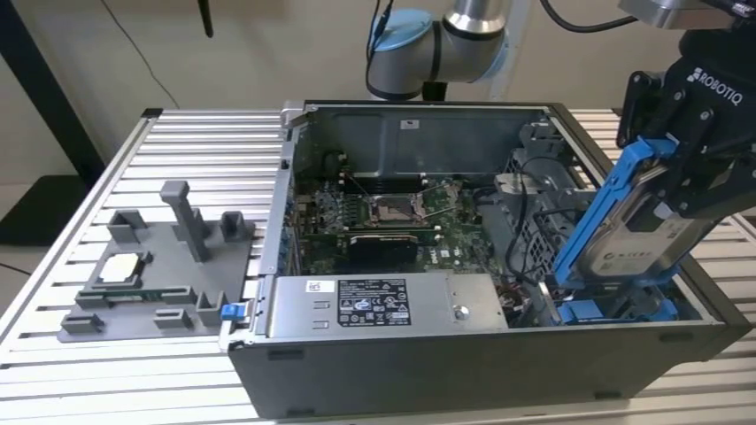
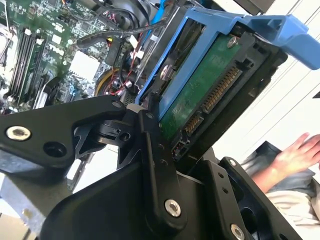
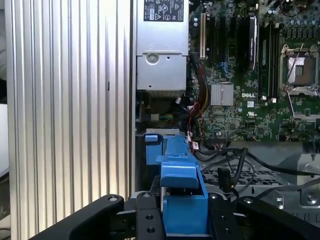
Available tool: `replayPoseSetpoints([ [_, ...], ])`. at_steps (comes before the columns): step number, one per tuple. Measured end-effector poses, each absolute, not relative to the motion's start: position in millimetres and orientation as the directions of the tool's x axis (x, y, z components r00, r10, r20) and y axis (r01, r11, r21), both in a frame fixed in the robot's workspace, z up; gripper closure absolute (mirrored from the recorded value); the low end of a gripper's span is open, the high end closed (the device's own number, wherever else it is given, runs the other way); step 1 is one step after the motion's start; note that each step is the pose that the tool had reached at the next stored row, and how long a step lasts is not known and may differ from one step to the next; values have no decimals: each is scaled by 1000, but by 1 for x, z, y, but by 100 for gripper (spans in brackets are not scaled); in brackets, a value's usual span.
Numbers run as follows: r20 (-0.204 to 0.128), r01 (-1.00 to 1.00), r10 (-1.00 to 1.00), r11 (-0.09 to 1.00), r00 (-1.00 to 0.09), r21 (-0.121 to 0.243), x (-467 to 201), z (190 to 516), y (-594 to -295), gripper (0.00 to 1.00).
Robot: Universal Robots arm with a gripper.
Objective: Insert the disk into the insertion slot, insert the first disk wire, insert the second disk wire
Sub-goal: 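Insert the disk into the insertion slot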
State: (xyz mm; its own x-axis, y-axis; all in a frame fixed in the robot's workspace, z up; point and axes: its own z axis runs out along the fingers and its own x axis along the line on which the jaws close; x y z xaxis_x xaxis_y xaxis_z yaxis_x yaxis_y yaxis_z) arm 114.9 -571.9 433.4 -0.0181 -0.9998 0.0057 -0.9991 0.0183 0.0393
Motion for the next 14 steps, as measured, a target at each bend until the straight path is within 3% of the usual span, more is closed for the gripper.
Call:
replayPoseSetpoints([
  [14,6,-999,-1000,18,-18,40,116,424,-572,100],
])
